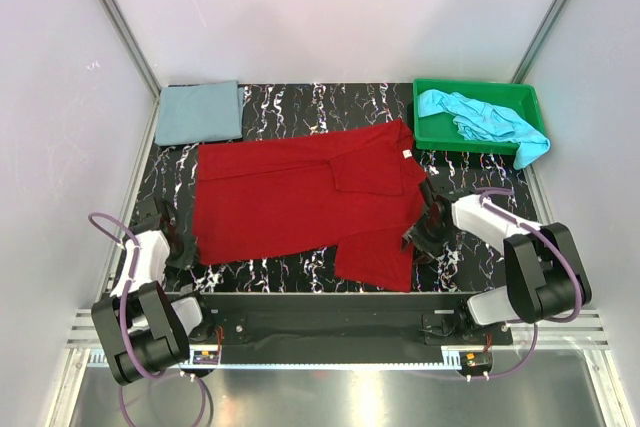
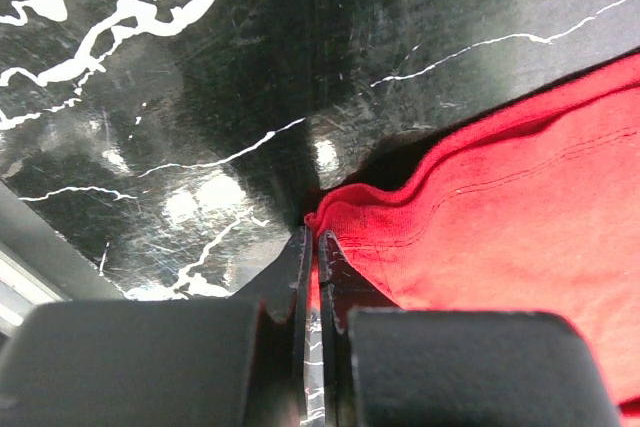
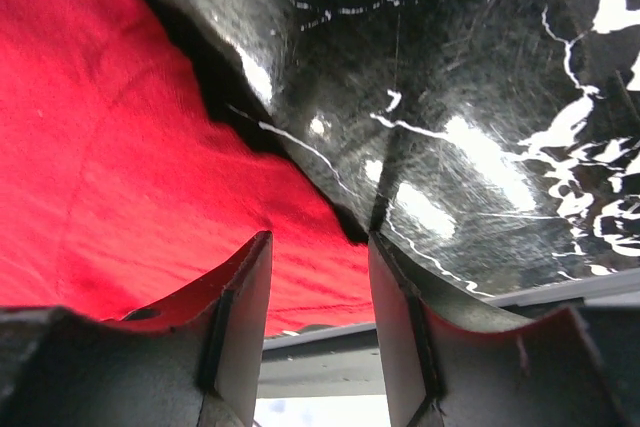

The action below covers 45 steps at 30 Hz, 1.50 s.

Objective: Fold and stack the t-shirts
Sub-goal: Fold the tshirt

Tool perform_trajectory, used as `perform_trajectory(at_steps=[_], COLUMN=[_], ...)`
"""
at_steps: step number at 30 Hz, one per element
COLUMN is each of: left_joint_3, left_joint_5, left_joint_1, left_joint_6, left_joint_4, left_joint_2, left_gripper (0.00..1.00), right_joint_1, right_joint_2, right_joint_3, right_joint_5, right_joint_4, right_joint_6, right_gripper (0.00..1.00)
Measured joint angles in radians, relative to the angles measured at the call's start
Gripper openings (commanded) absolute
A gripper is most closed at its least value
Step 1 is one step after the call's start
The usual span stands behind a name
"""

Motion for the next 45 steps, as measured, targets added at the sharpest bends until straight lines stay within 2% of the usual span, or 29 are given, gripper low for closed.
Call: perform_trajectory(at_steps=[7, 9, 11, 12, 17, 18, 20, 39, 45], left_joint_3=[0.0, 0.0, 0.0, 0.0, 0.0, -0.001, -0.002, 0.007, 0.024], left_joint_5=[0.01, 0.011, 0.012, 0.013, 0.015, 0.016, 0.017, 0.017, 0.023], left_joint_1=[0.004, 0.008, 0.012, 0.013, 0.018, 0.019, 0.021, 0.039, 0.039], left_joint_6=[-0.002, -0.002, -0.002, -0.002, -0.002, -0.002, -0.001, 0.028, 0.058], left_joint_4=[0.003, 0.003, 0.003, 0.003, 0.003, 0.003, 0.003, -0.082, -0.097], left_joint_2=[0.0, 0.0, 0.0, 0.0, 0.0, 0.0, 0.0, -0.069, -0.079], left_gripper=[0.02, 0.03, 0.02, 0.02, 0.0, 0.0, 0.0, 0.0, 0.0], right_joint_1=[0.005, 0.006, 0.007, 0.007, 0.01, 0.01, 0.01, 0.011, 0.011], right_joint_2=[0.026, 0.026, 0.026, 0.026, 0.023, 0.018, 0.009, -0.182, -0.228], right_joint_3=[0.008, 0.008, 0.007, 0.007, 0.005, 0.003, 0.003, 0.061, 0.135], right_joint_5=[0.008, 0.016, 0.021, 0.023, 0.016, 0.016, 0.017, -0.003, -0.006], right_joint_4=[0.005, 0.0, -0.008, -0.007, 0.019, 0.021, 0.017, -0.109, -0.128], right_joint_6=[0.052, 0.065, 0.074, 0.077, 0.082, 0.08, 0.074, -0.103, -0.197], right_gripper=[0.45, 0.35, 0.31, 0.26, 0.15, 0.07, 0.01, 0.0, 0.0])
